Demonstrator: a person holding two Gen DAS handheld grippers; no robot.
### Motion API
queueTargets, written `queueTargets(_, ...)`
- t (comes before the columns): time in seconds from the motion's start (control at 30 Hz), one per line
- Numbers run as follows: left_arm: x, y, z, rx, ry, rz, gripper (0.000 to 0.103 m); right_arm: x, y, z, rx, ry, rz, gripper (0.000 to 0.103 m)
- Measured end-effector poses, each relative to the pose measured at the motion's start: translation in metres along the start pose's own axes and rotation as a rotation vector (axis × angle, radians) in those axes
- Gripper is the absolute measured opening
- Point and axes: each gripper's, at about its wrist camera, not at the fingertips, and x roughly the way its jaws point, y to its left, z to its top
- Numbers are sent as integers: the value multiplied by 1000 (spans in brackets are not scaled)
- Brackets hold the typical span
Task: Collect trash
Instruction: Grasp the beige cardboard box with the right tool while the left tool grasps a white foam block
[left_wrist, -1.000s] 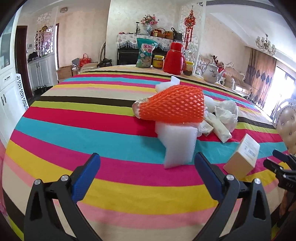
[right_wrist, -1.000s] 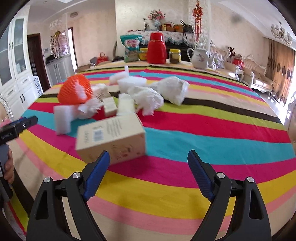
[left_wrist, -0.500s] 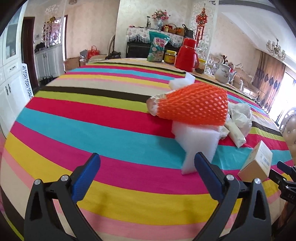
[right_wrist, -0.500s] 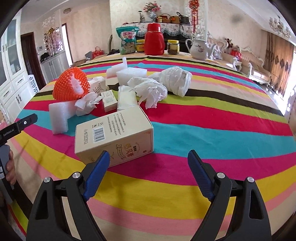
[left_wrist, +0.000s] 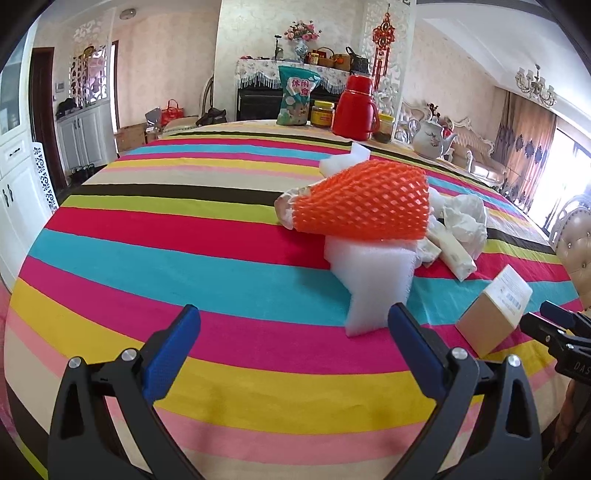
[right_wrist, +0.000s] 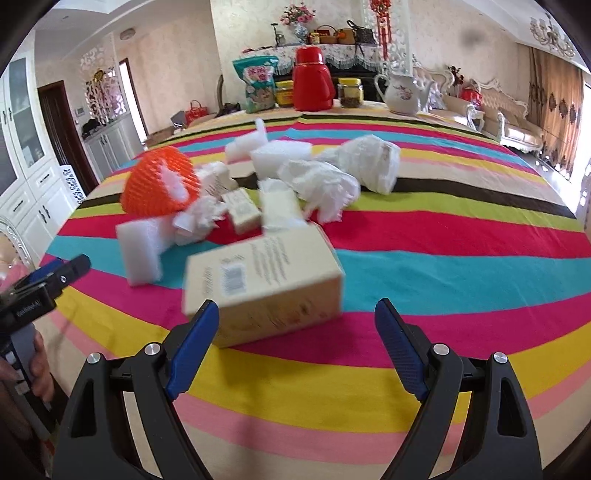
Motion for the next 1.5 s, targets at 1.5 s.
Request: queueTargets(1.5, 21, -22, 11, -26, 82, -105, 98, 5, -3, -17, 28, 74, -7, 51)
